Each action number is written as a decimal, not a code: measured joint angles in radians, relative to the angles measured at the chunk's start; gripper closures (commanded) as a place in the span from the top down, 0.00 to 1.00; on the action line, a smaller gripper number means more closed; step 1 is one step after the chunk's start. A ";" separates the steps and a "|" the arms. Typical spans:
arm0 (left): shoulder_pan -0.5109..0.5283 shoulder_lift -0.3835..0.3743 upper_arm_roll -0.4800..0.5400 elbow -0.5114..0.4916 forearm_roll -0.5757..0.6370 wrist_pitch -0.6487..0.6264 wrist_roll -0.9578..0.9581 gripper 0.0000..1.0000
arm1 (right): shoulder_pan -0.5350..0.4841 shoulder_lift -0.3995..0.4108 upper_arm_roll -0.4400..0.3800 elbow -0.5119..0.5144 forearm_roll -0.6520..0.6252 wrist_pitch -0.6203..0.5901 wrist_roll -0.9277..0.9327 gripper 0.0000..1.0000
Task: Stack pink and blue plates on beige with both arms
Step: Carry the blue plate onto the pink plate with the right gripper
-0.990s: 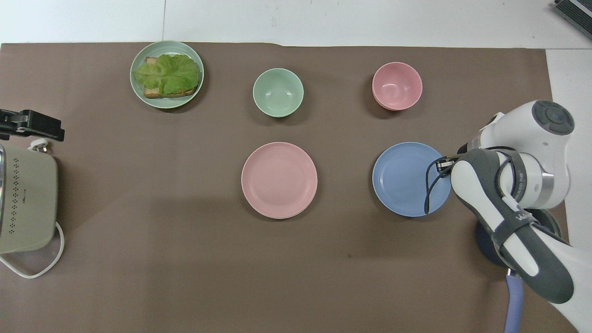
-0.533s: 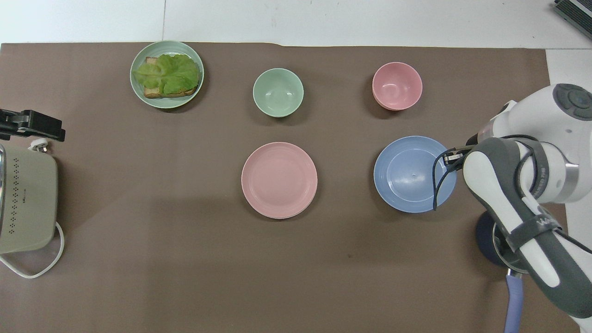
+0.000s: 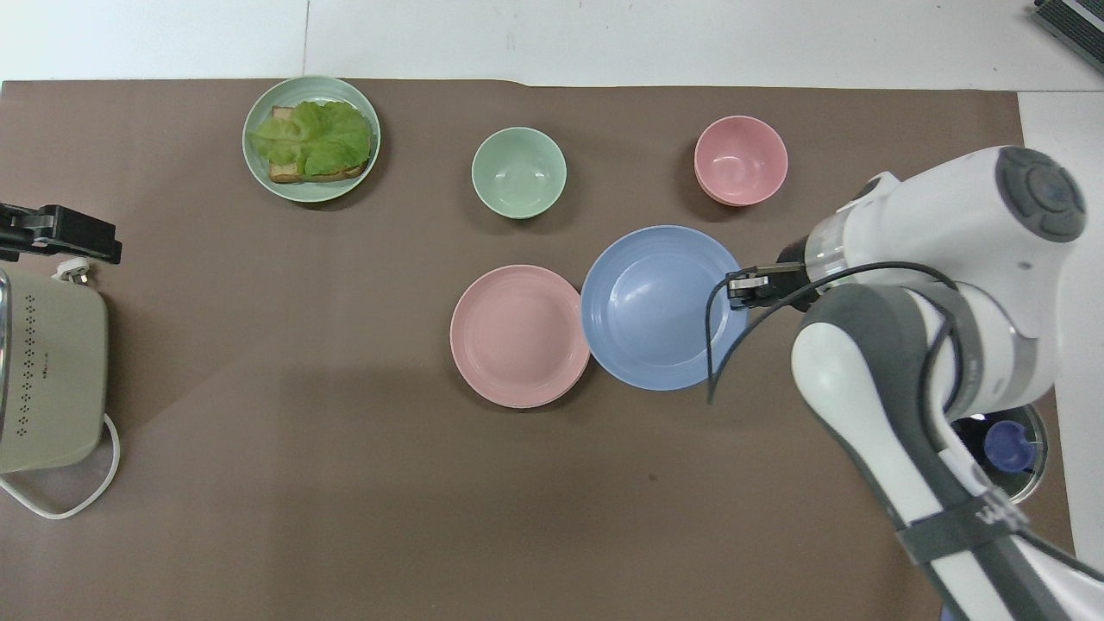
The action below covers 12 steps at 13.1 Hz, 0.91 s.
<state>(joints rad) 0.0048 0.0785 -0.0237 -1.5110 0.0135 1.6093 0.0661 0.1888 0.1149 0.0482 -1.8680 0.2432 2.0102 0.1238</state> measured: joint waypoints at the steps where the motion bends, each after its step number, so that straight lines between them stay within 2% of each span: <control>1: 0.000 0.000 0.000 0.000 0.000 0.000 0.000 1.00 | 0.050 0.017 0.003 -0.001 0.000 0.043 0.061 0.00; 3: 0.000 0.000 0.000 0.000 0.000 0.000 0.000 1.00 | 0.134 0.068 0.007 -0.002 0.010 0.137 0.136 0.00; 6: 0.000 0.000 0.000 0.000 0.000 0.000 0.000 1.00 | 0.198 0.128 0.007 -0.003 0.084 0.218 0.146 0.00; 12: 0.000 0.000 0.000 0.000 0.000 0.000 0.000 1.00 | 0.249 0.196 0.004 -0.023 0.089 0.292 0.129 0.00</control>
<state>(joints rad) 0.0048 0.0785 -0.0237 -1.5110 0.0135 1.6093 0.0661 0.4380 0.3106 0.0519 -1.8909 0.3323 2.3017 0.2531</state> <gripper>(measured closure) 0.000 0.934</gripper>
